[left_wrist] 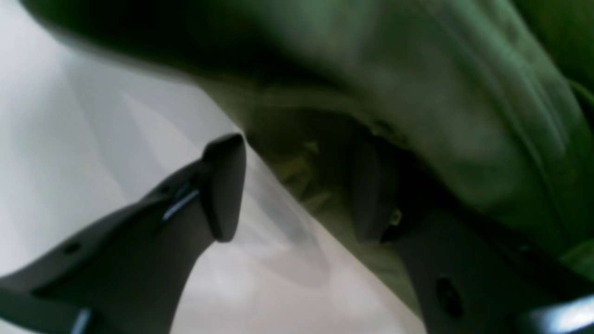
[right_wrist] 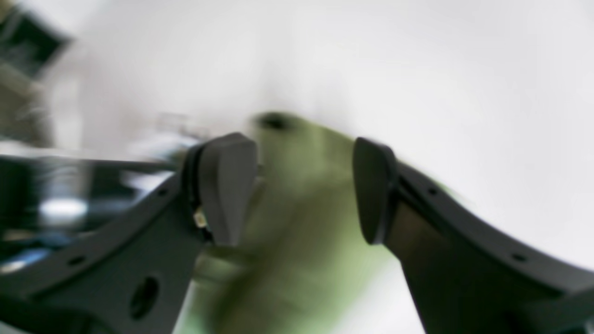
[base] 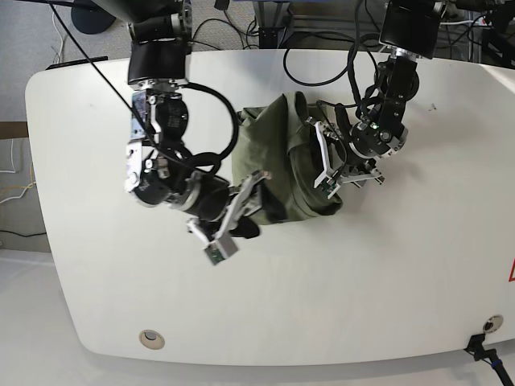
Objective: Fold the T-shirt properly
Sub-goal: 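Grasp the band's end with the right gripper and fold it over toward the left gripper, then release the right gripper and regrasp the bundle's side with both grippers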
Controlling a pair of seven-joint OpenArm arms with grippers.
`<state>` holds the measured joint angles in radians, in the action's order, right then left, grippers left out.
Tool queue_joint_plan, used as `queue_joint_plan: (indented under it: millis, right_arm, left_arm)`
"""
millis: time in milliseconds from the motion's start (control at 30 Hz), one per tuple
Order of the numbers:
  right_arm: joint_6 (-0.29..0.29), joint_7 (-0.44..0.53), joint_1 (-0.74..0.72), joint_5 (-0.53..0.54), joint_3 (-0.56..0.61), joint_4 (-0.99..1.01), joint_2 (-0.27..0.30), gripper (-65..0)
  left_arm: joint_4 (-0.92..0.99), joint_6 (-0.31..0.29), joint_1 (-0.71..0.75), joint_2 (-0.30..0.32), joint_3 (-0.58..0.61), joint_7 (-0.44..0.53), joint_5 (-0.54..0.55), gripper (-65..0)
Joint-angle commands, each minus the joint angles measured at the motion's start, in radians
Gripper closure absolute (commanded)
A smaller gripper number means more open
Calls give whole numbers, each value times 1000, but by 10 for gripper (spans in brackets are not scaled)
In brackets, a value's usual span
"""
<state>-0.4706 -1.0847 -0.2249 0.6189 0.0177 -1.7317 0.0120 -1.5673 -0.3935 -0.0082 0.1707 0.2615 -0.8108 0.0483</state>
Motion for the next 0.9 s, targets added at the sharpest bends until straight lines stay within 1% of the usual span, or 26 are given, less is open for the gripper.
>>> queue_joint_plan:
  millis: [0, 67, 167, 233, 333, 367, 433, 500, 533, 567, 633, 733, 800, 867]
  right_arm:
    - [-3, 18, -20, 9, -42, -11, 42, -355]
    - [-3, 18, -17, 9, -61, -9, 85, -355]
    - [-3, 18, -5, 9, -77, -9, 122, -355]
    - [-3, 18, 3, 9, -77, -9, 124, -355]
    - [-3, 18, 29, 9, -77, -14, 136, -355]
    - [-3, 18, 34, 9, -77, -15, 139, -355]
    - [-3, 18, 63, 9, -74, -15, 138, -355]
    - [-3, 18, 89, 9, -72, -15, 130, -353]
    - [-3, 19, 103, 9, -72, -14, 111, -352]
    - [-3, 30, 115, 9, -72, -12, 104, -342]
    - [-3, 62, 137, 9, -71, -11, 101, -298]
    - [-3, 74, 163, 9, -66, -9, 95, -210]
    - [-3, 82, 184, 9, -26, -7, 95, -153]
    - [-3, 105, 215, 9, 9, -7, 95, -111]
  left_arm:
    - [-31, -6, -5, 3, -1, 20, -5, -333]
    - [-68, -3, -5, 5, -3, 37, -5, -333]
    - [-120, -3, -5, 7, -49, 38, -8, -333]
    - [-143, -2, -6, 7, -80, 40, -15, -333]
    - [-181, 0, -39, 34, -93, 41, -60, -333]
    - [-186, 0, -52, 34, -104, 44, -74, -333]
    - [-198, 0, -69, 33, -161, 81, -89, -330]
    - [-201, -3, -68, 10, -225, 135, -83, -330]
    - [-213, -5, -68, -10, -245, 147, -71, -330]
    - [-232, -5, -66, -23, -252, 150, -58, -330]
    - [-267, -5, -40, -46, -250, 150, -34, -330]
    - [-308, -5, -6, -89, -250, 150, -11, -330]
    - [-313, -5, 12, -115, -250, 152, -11, -330]
    - [-315, -5, 30, -121, -248, 152, -11, -330]
